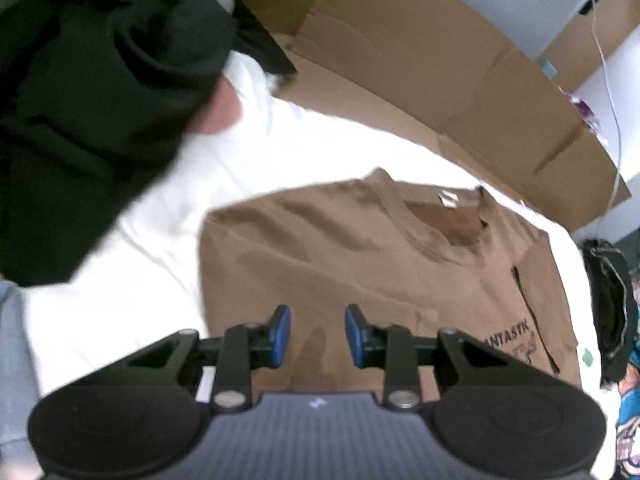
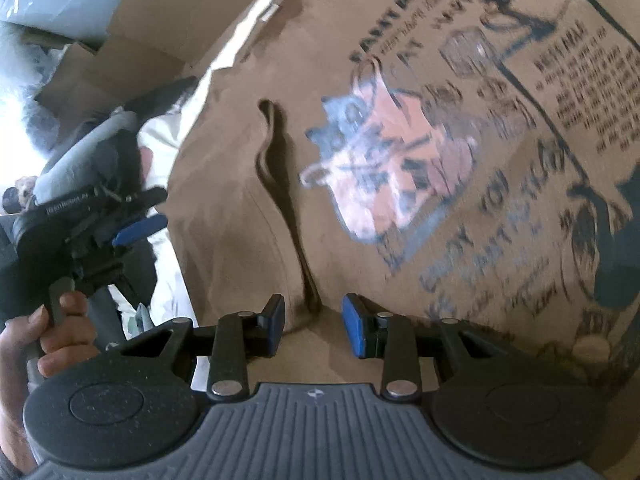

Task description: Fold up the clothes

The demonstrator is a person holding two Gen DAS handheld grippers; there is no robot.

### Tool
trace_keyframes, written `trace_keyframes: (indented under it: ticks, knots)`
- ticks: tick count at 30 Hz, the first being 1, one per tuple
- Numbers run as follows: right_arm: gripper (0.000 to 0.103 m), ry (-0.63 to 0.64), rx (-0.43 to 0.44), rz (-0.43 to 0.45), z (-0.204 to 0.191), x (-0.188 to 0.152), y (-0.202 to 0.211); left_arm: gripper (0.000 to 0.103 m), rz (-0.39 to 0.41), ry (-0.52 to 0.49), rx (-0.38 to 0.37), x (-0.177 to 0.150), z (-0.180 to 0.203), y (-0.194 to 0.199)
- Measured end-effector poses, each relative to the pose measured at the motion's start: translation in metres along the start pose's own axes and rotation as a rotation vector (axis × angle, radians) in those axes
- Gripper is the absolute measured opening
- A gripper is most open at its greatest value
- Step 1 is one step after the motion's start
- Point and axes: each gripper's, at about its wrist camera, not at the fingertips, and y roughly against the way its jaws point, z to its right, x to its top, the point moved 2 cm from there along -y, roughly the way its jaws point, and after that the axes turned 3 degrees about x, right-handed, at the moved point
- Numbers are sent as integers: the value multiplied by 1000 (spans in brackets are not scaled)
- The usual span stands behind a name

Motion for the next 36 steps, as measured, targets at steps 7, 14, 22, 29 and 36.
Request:
trace_keyframes:
  ticks: [7, 14, 22, 29, 36]
  knots:
    - [43, -39, 18, -1, -4, 4, -17, 30, -42, 23, 54, -12, -6, -26]
    - [3, -85, 36, -1, -1, 5, -11, 27, -31, 21, 77, -16, -10, -28]
    - [3, -122, 20, 43, -2, -7, 6, 26, -36, 26, 58, -14, -12, -30]
    - [3, -105, 19, 79, -2, -5, 12, 25, -33, 18, 57, -14, -11, -30]
    - [4, -75, -43, 79, -2, -1, 16, 29, -46, 60, 48, -12, -11, -22]
